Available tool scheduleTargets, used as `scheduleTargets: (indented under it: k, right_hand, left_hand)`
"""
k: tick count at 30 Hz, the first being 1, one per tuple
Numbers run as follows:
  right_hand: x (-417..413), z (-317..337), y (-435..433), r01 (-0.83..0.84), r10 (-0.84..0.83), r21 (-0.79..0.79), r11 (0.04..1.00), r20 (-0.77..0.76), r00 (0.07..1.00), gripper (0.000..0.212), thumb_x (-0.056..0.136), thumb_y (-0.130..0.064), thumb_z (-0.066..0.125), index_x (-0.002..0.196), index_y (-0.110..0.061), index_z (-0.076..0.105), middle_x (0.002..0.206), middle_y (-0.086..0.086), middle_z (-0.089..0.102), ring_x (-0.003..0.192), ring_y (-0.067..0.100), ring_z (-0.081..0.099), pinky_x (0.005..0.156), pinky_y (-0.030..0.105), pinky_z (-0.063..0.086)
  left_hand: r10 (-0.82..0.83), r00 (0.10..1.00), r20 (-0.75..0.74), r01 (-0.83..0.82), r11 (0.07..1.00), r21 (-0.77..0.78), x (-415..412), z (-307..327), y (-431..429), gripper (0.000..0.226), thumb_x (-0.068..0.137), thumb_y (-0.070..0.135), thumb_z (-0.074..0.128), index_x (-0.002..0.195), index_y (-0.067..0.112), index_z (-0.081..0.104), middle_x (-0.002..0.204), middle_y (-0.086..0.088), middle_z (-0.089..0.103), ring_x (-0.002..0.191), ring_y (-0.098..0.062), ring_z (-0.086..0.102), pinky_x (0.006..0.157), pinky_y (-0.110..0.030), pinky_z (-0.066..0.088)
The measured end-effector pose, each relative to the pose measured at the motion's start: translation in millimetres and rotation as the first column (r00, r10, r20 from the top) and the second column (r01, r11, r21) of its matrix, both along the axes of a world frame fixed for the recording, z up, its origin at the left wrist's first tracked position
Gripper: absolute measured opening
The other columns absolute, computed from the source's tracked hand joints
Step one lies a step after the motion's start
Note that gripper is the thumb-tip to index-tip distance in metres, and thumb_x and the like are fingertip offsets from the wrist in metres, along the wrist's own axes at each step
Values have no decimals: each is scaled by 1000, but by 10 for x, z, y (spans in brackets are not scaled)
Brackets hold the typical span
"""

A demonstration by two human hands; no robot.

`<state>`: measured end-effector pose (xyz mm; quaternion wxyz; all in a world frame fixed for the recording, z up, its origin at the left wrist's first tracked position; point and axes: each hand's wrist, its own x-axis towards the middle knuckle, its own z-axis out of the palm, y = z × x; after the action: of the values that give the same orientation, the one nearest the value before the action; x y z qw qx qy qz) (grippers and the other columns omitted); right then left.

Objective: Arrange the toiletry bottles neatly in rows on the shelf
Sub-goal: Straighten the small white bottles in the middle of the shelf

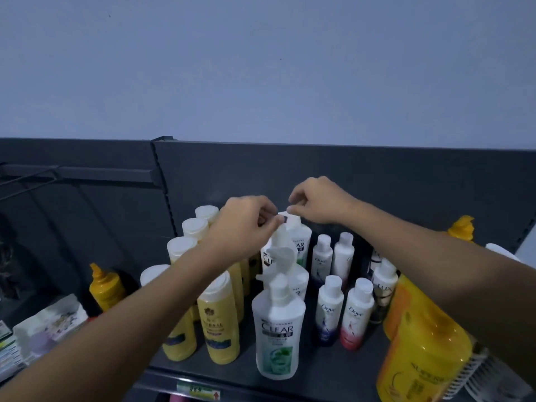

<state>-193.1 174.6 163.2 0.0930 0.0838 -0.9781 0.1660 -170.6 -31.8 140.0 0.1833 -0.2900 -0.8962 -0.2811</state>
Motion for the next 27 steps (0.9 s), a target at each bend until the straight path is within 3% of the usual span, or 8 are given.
scheduleTargets:
  k: [3,6,8,13,16,19,24,27]
  right_hand:
    - [-292,-117,53,29,-32,84,996,24,999,36,90,-35,76,121,-17,72,104,0,68,103,24,68,84,35,54]
    - [-515,-282,65,7,-16,141,990,64,998,34,87,-32,79,117,-17,72,107,4,68,102,29,67,75,33,47]
    - [-611,-387,72,-5,-9,145,989,94,996,34,84,-30,82,115,-18,74,112,7,70,100,29,68,75,35,52]
    - [-710,-538,135,-24,12,116,993,102,995,20,81,-24,84,101,-21,78,101,6,73,89,26,70,77,42,61]
    - [-711,-545,169,-32,23,99,995,100,995,15,81,-23,84,95,-22,80,93,5,74,84,25,71,75,44,62]
    - [-695,-539,166,-33,25,86,996,91,996,14,82,-24,84,95,-21,80,92,4,74,83,24,71,74,43,62]
    - [-698,-502,165,-28,21,61,998,108,994,16,81,-23,86,95,-18,82,88,3,74,80,21,69,67,35,58]
    - [-699,-489,160,-31,26,51,998,101,995,14,82,-19,83,96,-17,82,86,-1,73,78,19,67,60,29,50]
  left_hand:
    - [-25,998,61,32,992,-125,-380,55,170,33,89,41,71,115,20,71,101,7,73,94,-10,68,84,-32,57]
    - [-4,986,166,52,958,-284,-653,-13,301,36,83,41,77,112,20,72,99,5,73,92,-16,67,84,-40,58]
    - [23,974,226,59,935,-350,-755,-92,350,42,78,47,81,111,22,73,100,6,73,92,-17,66,84,-41,58]
    - [8,966,260,84,937,-340,-858,-244,394,44,74,48,84,108,21,77,97,5,74,90,-17,66,79,-37,57]
    - [-4,971,238,100,913,-395,-862,-255,395,40,73,44,86,103,19,78,84,3,71,79,-17,64,68,-37,55]
    - [16,981,194,66,911,-408,-840,-276,419,33,75,48,83,90,19,77,69,5,64,66,-16,56,52,-28,40]
    - [52,982,180,26,914,-405,-792,-278,529,45,70,61,80,90,20,80,77,1,72,73,-16,65,67,-37,57]
    - [94,975,202,-3,913,-409,-777,-267,581,50,66,63,82,88,18,80,75,-1,72,72,-16,66,63,-35,57]
